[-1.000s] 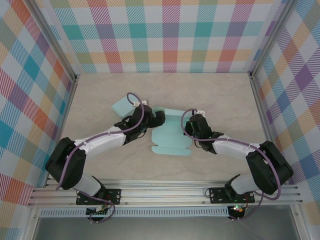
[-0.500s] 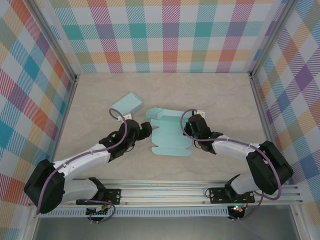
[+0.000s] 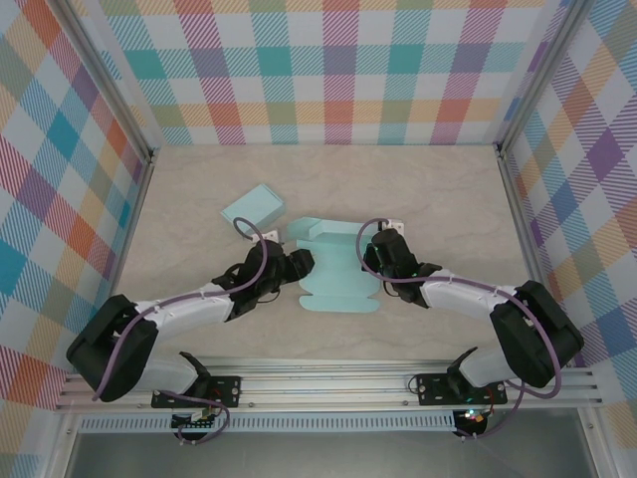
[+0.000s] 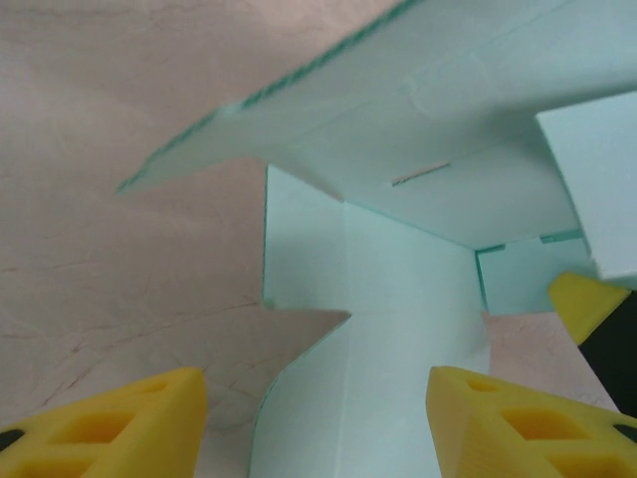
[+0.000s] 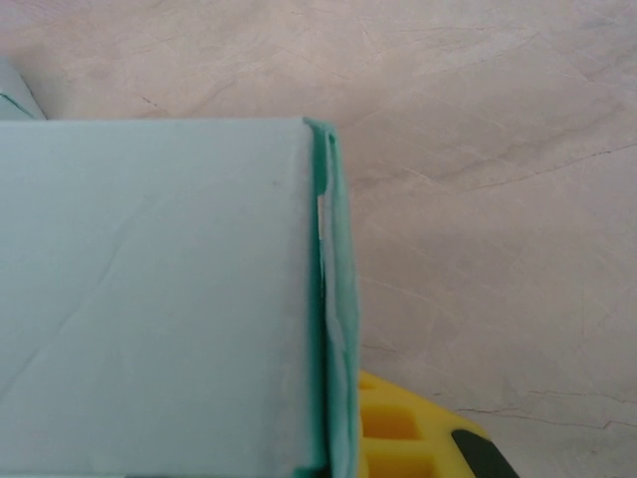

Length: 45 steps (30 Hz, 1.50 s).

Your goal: Fold the paper box

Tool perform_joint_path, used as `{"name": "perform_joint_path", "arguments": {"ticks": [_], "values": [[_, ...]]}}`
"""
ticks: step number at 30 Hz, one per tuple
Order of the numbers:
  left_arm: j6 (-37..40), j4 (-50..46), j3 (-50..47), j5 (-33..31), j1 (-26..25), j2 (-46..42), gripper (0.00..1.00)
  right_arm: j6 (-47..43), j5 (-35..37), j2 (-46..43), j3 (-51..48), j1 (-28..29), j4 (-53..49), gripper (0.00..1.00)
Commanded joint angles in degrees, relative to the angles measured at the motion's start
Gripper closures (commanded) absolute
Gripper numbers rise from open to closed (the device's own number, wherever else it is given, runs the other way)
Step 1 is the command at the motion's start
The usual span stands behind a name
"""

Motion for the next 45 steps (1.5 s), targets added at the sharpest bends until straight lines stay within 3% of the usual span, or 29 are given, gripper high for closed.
{"name": "perform_joint_path", "arguments": {"ticks": [1, 16, 19, 25, 32, 38, 45], "values": [[1.1, 3.4, 2.5, -1.6, -0.4, 1.3, 0.45, -0.3, 1.1, -0.8, 1.5, 0.5, 0.1, 1.00], [1.9, 7.7, 8.3, 0.8, -1.3, 10.0, 0.80, 0.4, 0.2, 0.2, 1.1, 1.4, 1.0, 1.00], [0.9, 9.7, 7.1, 1.9, -1.6, 9.6, 0.80, 0.4, 0.4, 0.3, 1.3, 1.5, 0.6, 1.00], [-2.2, 3.5, 2.6, -2.9, -2.6, 1.0, 0.74, 0.6, 1.0, -0.2, 0.6, 1.5, 1.0, 1.00], [-4.0, -11.0, -0.8, -14.4, -2.6, -11.0, 0.49, 0.4, 0.8, -1.0, 0.6, 1.6, 1.0, 1.00], [-2.9, -8.4, -0.5, -11.4, -2.2, -7.2, 0.29, 0.3, 0.5, -1.1, 0.9, 2.0, 1.2, 1.00], [-2.6, 0.5, 0.3, -7.2, -2.7, 0.5, 0.29, 0.1, 0.5, -0.9, 0.9, 2.5, 1.0, 1.00]]}}
